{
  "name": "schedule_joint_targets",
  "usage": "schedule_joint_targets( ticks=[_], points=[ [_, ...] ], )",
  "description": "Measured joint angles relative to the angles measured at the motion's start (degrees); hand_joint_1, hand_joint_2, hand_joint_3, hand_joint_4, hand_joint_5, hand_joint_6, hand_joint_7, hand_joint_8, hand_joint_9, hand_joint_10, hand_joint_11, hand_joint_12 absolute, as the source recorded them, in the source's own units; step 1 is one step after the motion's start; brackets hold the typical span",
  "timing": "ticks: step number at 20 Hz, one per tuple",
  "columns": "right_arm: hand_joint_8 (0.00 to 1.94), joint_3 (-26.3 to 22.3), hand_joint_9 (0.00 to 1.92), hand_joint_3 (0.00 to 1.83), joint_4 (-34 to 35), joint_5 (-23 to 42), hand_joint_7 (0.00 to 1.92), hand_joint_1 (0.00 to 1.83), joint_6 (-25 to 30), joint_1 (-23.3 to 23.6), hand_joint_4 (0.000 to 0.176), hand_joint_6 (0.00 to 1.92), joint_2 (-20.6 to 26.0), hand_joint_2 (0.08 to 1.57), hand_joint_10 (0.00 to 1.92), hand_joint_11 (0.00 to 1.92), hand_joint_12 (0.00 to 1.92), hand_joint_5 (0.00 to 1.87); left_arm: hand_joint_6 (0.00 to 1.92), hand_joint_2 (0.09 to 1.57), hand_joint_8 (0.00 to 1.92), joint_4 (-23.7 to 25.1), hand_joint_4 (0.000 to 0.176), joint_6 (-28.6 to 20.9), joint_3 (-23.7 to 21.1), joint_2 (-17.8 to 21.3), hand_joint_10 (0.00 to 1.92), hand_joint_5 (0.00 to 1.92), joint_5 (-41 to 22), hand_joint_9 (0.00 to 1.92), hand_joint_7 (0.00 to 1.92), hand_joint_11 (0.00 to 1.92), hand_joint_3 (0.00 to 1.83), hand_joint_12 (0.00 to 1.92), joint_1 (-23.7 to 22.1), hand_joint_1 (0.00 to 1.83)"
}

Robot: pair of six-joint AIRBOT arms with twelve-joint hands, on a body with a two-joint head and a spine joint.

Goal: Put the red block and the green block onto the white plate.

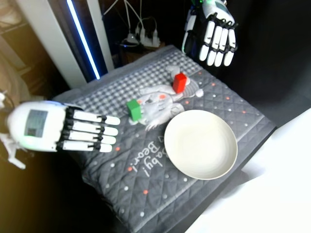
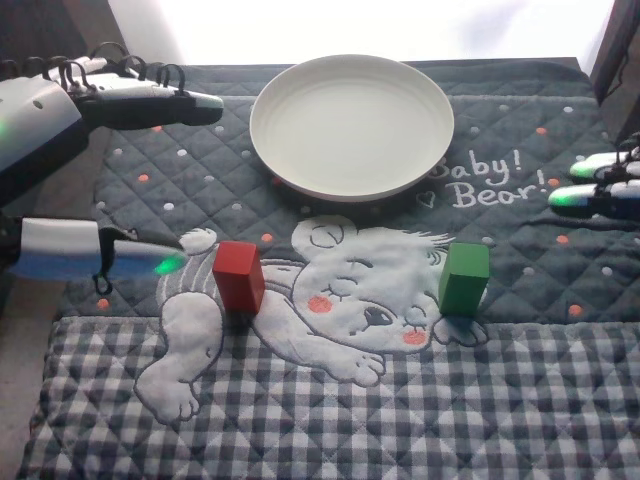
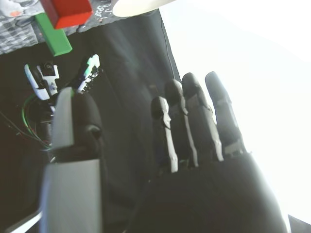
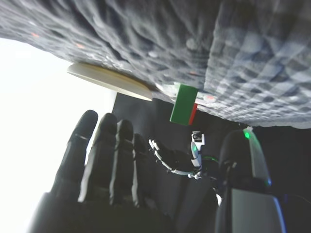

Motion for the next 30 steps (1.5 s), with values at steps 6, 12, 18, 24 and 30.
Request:
schedule_joint_targets(
  ticks=[6,12,18,24,30],
  points=[
    [0.0,0.94,0.27,0.0,0.52,-0.15,0.21,0.86,0.0,0.0,0.106,0.0,-1.36,1.05,0.0,0.0,0.96,0.28,0.0,0.96,0.0,-0.04,0.0,0.02,1.46,-2.14,0.01,0.46,1.7,0.48,0.53,0.13,0.0,0.87,-1.16,0.76],
    [0.0,3.19,0.29,0.0,2.84,-0.5,0.34,0.84,-0.02,2.19,0.149,0.0,-2.82,0.94,0.0,0.01,0.81,0.22,0.0,0.87,0.0,3.78,0.043,0.13,3.48,-6.54,0.0,0.35,8.11,0.43,0.46,0.0,0.0,0.96,-4.94,0.84],
    [0.0,5.38,0.32,0.0,-3.28,-3.93,0.29,0.86,-0.13,14.12,0.175,0.0,-8.15,0.91,0.01,0.0,0.92,0.27,0.0,0.83,0.0,2.27,0.06,0.13,2.56,-5.31,0.0,0.25,7.21,0.32,0.35,0.0,0.0,0.9,-3.65,0.79],
    [0.0,5.92,0.31,0.0,-6.82,-6.95,0.24,0.92,-0.11,16.57,0.176,0.0,-11.19,0.87,0.0,0.0,0.8,0.29,0.0,0.81,0.01,1.44,0.043,0.15,2.84,-4.33,0.02,0.18,5.97,0.41,0.44,0.0,0.0,0.88,-3.39,0.84],
    [0.01,6.1,0.51,0.0,-8.2,-7.04,0.44,0.92,1.27,16.57,0.176,0.0,-12.0,0.87,0.03,0.09,1.23,0.36,0.01,0.86,0.0,4.61,0.005,0.11,3.13,-5.97,0.01,0.24,9.44,0.48,0.47,0.03,0.0,0.94,-4.7,1.01]
  ],
)
